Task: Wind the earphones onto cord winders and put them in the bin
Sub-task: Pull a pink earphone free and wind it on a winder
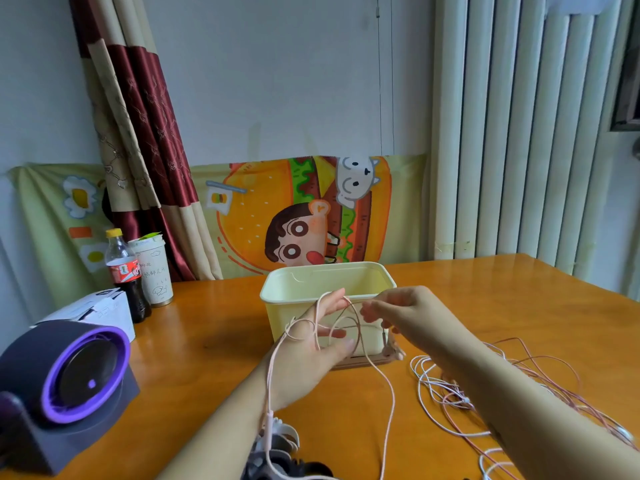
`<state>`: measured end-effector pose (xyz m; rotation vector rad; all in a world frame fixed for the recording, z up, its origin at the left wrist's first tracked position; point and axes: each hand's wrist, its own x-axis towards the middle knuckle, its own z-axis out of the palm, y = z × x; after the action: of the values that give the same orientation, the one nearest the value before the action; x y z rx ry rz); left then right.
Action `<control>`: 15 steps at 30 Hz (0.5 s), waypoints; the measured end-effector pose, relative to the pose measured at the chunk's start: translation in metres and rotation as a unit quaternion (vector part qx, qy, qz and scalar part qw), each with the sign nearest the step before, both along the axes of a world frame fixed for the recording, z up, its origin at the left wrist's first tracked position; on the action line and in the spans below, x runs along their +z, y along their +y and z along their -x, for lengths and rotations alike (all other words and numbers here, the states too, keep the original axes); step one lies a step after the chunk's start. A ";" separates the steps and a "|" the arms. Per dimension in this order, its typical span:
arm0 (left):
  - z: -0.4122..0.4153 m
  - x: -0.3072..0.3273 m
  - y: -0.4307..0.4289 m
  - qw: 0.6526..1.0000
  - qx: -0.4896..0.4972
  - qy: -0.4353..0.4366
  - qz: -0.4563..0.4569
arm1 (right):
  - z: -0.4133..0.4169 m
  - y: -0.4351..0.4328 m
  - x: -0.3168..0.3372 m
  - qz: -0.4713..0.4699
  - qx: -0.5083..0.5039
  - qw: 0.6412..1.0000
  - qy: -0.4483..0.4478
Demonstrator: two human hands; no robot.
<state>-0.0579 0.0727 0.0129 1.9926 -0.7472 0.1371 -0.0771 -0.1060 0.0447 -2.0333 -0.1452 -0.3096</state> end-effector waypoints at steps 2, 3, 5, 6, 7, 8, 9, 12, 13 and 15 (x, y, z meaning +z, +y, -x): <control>0.001 0.001 0.002 0.999 0.001 0.003 0.050 | -0.001 -0.001 0.002 -0.026 -0.002 1.000 -0.003; 0.001 0.002 0.003 0.995 -0.003 0.032 0.094 | -0.002 -0.002 0.002 -0.040 -0.005 0.999 0.000; -0.001 0.001 0.005 0.983 0.006 0.081 0.167 | -0.003 -0.003 0.000 -0.069 -0.008 0.997 0.014; -0.002 0.001 0.006 0.977 0.015 0.089 0.195 | -0.003 -0.004 -0.001 -0.093 -0.006 0.995 0.026; -0.003 0.000 0.007 0.970 0.027 0.098 0.220 | -0.003 -0.006 -0.002 -0.125 -0.006 0.991 0.038; -0.004 0.000 0.008 0.963 0.036 0.111 0.242 | -0.003 -0.009 -0.003 -0.161 -0.010 0.986 0.048; -0.006 -0.002 0.009 0.956 0.042 0.125 0.261 | -0.003 -0.011 -0.004 -0.192 -0.016 0.980 0.053; -0.008 -0.004 0.012 0.939 0.043 0.161 0.300 | -0.005 -0.015 -0.011 -0.252 -0.039 0.965 0.057; -0.010 -0.004 0.013 0.931 0.034 0.173 0.321 | -0.005 -0.015 -0.014 -0.292 -0.038 0.953 0.067; -0.013 -0.004 0.013 0.904 0.030 0.208 0.372 | -0.004 -0.016 -0.016 -0.383 -0.026 0.918 0.099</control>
<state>-0.0451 0.0859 0.0092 1.2446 -0.2814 0.0198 -0.0727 -0.1223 0.0290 -1.2753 0.1438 -0.1533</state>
